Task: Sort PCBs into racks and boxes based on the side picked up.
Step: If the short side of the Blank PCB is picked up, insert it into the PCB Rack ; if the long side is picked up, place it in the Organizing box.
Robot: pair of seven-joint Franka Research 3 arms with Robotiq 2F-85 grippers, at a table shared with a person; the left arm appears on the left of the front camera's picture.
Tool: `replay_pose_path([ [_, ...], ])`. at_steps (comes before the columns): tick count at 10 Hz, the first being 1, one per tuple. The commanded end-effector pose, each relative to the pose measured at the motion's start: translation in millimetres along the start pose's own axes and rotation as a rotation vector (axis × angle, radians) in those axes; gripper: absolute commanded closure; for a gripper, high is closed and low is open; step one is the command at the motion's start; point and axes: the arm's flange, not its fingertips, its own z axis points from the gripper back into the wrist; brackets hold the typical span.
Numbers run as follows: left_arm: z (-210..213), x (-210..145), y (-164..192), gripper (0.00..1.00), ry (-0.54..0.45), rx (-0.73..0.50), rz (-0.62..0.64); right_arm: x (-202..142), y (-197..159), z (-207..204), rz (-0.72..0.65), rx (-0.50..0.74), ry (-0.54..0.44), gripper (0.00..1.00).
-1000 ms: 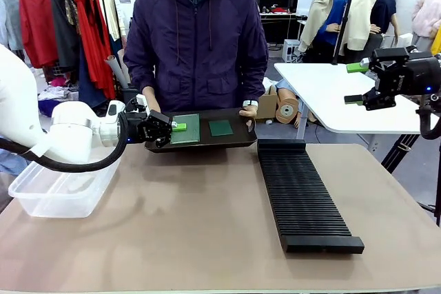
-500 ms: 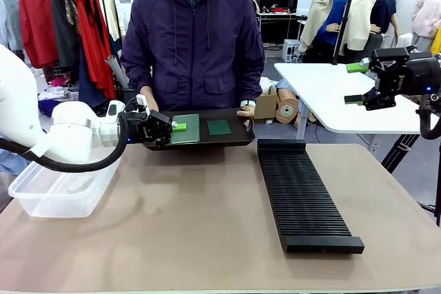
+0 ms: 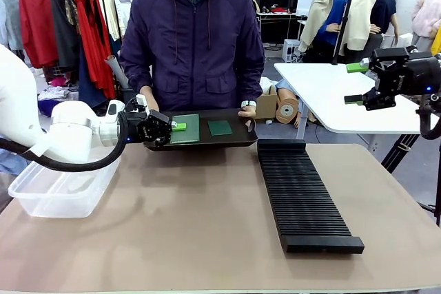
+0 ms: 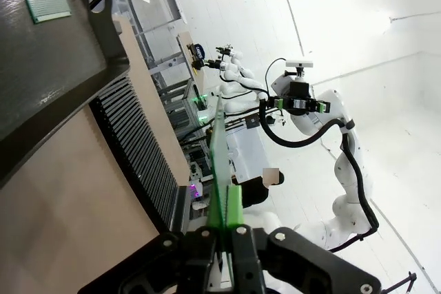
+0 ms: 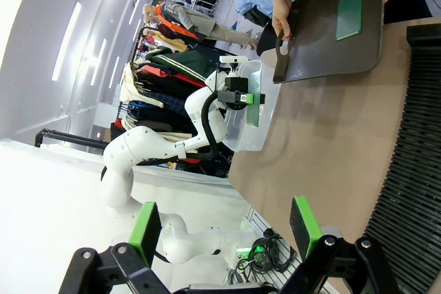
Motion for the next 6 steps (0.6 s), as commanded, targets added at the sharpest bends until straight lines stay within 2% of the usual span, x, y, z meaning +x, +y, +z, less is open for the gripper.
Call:
replay_pose_path([
  [1,8.5,3.4,-31.3,1.00,0.017,0.071,0.079,1.7,2.8,0.1,0.008,0.007,0.001,0.00],
  [4,29.9,18.9,-82.0,1.00,0.054,0.179,0.215,1.7,2.8,0.1,0.008,0.007,0.001,0.00],
  [6,50.1,28.1,-113.5,1.00,0.108,0.368,0.265,1.7,2.8,0.1,0.008,0.007,0.001,0.00],
])
